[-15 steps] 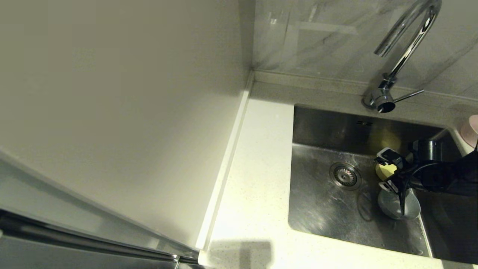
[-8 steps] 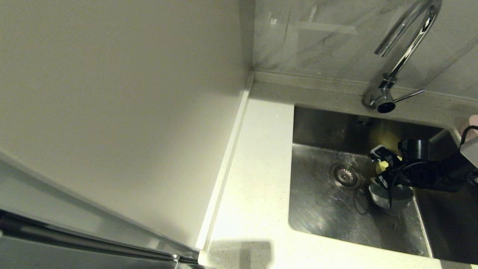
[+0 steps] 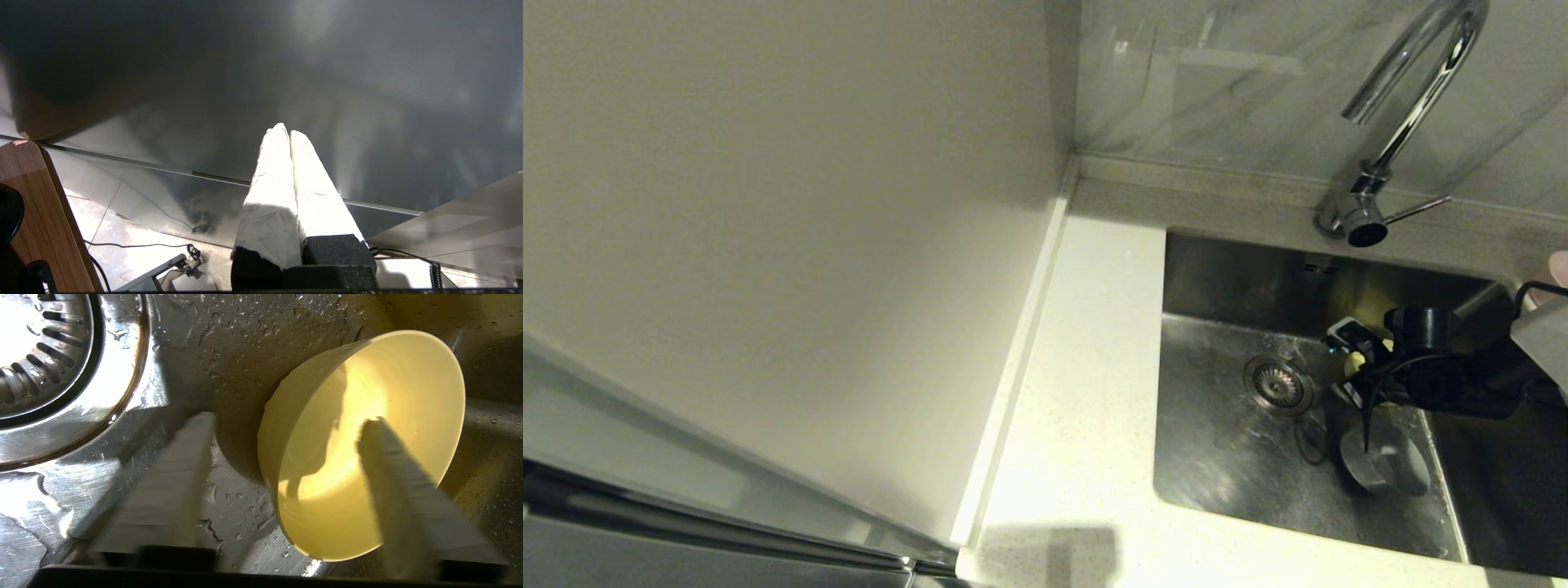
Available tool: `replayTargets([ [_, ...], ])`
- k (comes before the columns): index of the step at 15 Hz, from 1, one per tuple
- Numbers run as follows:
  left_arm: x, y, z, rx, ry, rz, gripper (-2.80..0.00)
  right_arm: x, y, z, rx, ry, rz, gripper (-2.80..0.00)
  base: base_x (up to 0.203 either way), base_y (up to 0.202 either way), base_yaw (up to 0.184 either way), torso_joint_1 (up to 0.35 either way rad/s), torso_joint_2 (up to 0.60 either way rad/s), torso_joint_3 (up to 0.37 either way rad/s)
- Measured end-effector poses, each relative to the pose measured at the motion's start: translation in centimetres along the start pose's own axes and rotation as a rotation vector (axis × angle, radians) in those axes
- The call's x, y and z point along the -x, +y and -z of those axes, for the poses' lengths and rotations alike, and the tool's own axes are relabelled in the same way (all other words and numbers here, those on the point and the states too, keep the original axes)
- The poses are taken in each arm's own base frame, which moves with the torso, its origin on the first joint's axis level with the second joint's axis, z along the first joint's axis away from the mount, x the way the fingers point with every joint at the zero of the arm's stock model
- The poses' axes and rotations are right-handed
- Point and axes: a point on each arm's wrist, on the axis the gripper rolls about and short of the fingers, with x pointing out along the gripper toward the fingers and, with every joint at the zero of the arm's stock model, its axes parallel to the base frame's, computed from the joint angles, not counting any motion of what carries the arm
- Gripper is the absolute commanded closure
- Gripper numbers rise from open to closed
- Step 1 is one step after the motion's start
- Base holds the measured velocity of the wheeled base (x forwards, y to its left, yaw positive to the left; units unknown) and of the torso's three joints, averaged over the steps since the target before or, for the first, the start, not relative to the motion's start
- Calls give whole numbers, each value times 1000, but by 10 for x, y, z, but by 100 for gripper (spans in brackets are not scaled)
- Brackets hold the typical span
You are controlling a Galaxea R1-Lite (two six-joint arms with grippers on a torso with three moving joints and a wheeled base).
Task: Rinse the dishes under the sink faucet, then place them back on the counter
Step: Put a bowl back to the table from the sink
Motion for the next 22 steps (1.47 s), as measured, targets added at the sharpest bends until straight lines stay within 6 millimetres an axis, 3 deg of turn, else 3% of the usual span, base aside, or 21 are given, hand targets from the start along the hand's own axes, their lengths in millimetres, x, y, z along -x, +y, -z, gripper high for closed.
replayTargets([
  [7,0,0,0,0,0,0,0,2,-4,-4,-41,-15,10,0,0,0,0,0,0,0],
  [13,0,0,0,0,0,0,0,18,-10,-7,-93,-25,15,0,0,0,0,0,0,0],
  [17,0,0,0,0,0,0,0,50,-17,-1,-153,-15,5,0,0,0,0,0,0,0],
  [22,0,0,0,0,0,0,0,117,-42,13,-299,-31,14,0,0,0,0,0,0,0],
])
